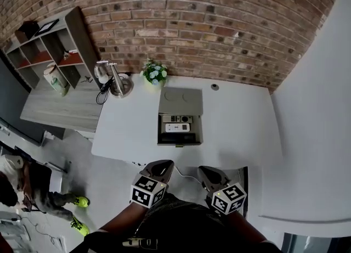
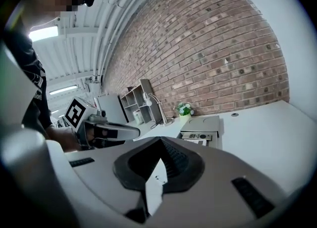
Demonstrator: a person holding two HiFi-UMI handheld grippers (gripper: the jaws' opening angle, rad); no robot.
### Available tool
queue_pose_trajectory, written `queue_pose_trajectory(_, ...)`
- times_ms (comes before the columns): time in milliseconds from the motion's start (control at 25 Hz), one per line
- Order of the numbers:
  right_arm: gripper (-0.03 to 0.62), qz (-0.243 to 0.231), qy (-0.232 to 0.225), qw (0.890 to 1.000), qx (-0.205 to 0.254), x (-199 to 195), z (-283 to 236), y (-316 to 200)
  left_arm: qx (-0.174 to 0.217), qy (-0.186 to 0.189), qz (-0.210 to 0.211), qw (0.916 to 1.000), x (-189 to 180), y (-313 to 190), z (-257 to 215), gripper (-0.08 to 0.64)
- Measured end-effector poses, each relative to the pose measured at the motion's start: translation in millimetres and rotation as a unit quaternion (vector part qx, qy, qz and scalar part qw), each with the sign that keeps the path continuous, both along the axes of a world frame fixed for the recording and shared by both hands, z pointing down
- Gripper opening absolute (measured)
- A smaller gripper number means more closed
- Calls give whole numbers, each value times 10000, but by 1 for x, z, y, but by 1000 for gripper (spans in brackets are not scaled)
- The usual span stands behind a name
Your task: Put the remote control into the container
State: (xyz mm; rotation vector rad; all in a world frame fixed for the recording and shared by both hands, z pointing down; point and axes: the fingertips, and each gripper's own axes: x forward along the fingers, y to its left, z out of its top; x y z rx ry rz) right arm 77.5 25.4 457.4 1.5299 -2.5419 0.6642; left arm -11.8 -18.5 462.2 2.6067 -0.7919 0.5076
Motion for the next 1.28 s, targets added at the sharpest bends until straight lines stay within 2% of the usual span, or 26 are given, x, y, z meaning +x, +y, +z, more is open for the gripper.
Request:
queue_pose_trajectory(160,8,-26,128,9998,124,8,1,31,-2,-63,-145,9999,2,41,7,8)
queue_pose_trajectory(560,8,-218,-136,9997,-33,6,14,93,41,-287,-559,9980,-18,114,7,8)
queue_pose_trajectory(720,8,-245,-228,9994,-60,2,15,102,127,-376,-652,9971,-25,122,5,8)
queue_pose_trajectory(920,8,-297,-236,9993,49,-3,12,108,22,-278,-690,9972,-24,130,3,8)
queue_pose_trajectory(1280,6,-245,-64,9995,177,-3,7,109,145,-224,-702,9972,-21,129,-5,8)
